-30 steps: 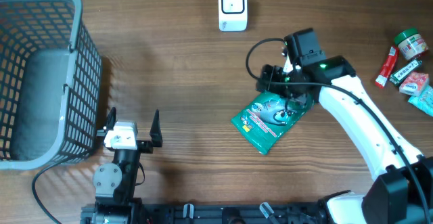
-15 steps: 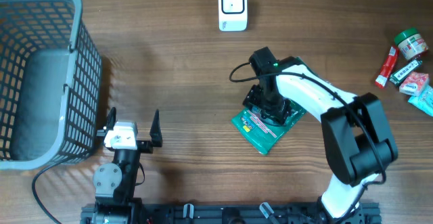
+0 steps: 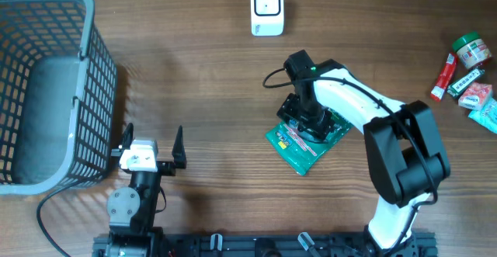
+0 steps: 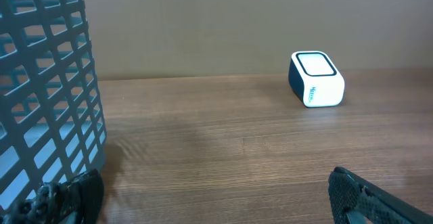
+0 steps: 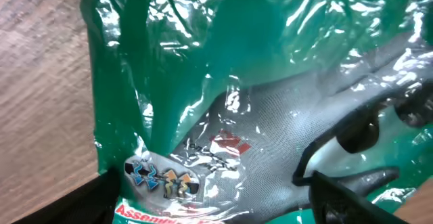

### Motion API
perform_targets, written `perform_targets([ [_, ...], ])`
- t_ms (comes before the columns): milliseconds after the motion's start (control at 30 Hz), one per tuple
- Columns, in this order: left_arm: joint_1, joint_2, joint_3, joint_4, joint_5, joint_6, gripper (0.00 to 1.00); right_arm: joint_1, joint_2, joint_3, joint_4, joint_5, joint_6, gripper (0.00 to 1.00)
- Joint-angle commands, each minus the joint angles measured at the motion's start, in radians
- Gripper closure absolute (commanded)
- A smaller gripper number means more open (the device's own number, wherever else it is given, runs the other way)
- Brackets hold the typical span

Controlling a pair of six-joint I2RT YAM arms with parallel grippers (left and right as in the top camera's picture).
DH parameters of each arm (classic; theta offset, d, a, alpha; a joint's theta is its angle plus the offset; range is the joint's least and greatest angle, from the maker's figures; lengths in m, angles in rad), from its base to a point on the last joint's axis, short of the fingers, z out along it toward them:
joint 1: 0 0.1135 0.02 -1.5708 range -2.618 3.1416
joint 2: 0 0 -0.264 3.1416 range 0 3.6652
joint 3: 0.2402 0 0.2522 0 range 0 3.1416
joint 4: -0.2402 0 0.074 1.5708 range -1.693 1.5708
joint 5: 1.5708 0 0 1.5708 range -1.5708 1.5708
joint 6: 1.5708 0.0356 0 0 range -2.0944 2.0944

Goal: Scan the item barcode

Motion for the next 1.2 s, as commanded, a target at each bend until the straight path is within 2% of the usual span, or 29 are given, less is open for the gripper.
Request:
perform_targets([
  [0, 0.004, -0.007, -0.005, -0.003, 0.015, -0.006, 0.0, -0.008, -0.001, 0.087, -0.063, 0.043, -0.006, 0.05],
  [33, 0.004, -0.007, -0.005, -0.003, 0.015, -0.006, 0.0, -0.009, -0.014, 0.098, -0.057, 0.049, -0.006, 0.01],
  [300, 0.004, -0.007, -0.005, -0.003, 0.015, -0.006, 0.0, -0.052, 0.017, 0.069, 0.03, 0.091, 0.009, 0.0],
  [533, 0.004, -0.007, -0.005, -0.003, 0.015, -0.006, 0.0, -0.089, 0.034, 0.016, 0.031, 0.083, 0.007, 0.01],
  [633, 0.004, -0.007, -0.005, -0.002, 0.015, -0.006, 0.0, -0.09, 0.035, -0.028, 0.076, 0.083, 0.021, 0.06],
  [767, 0.004, -0.007, -0.005, -0.002, 0.015, -0.006, 0.0, -0.09, 0.05, -0.08, 0.142, 0.054, 0.021, 0.22],
  [800, 0.004, -0.007, -0.005, -0.003, 0.015, -0.006, 0.0, -0.09, 0.061, -0.087, 0.153, 0.052, 0.022, 0.3],
  [867, 0.004, -0.007, -0.005, -0.003, 0.015, -0.006, 0.0, -0.09, 0.092, -0.087, 0.172, 0.045, 0.02, 0.59],
  [900, 0.004, -0.007, -0.005, -0.003, 0.015, -0.006, 0.0, -0.09, 0.095, -0.087, 0.18, 0.044, 0.018, 0.68],
  [1000, 0.004, -0.007, -0.005, -0.003, 0.015, -0.006, 0.0, -0.092, 0.09, -0.057, 0.186, 0.008, -0.024, 0.75],
  [1067, 0.004, -0.007, -0.005, -0.003, 0.015, -0.006, 0.0, -0.092, 0.082, -0.022, 0.184, -0.029, -0.069, 0.73],
  [1100, 0.004, -0.007, -0.005, -0.002, 0.015, -0.006, 0.0, -0.092, 0.078, -0.005, 0.186, -0.042, -0.104, 0.63],
  [1133, 0.004, -0.007, -0.005, -0.003, 0.015, -0.006, 0.0, -0.092, 0.077, 0.009, 0.183, -0.042, -0.147, 0.32],
  [1167, 0.004, -0.007, -0.005, -0.002, 0.015, -0.006, 0.0, -0.092, 0.077, 0.02, 0.167, -0.041, -0.172, 0.15],
])
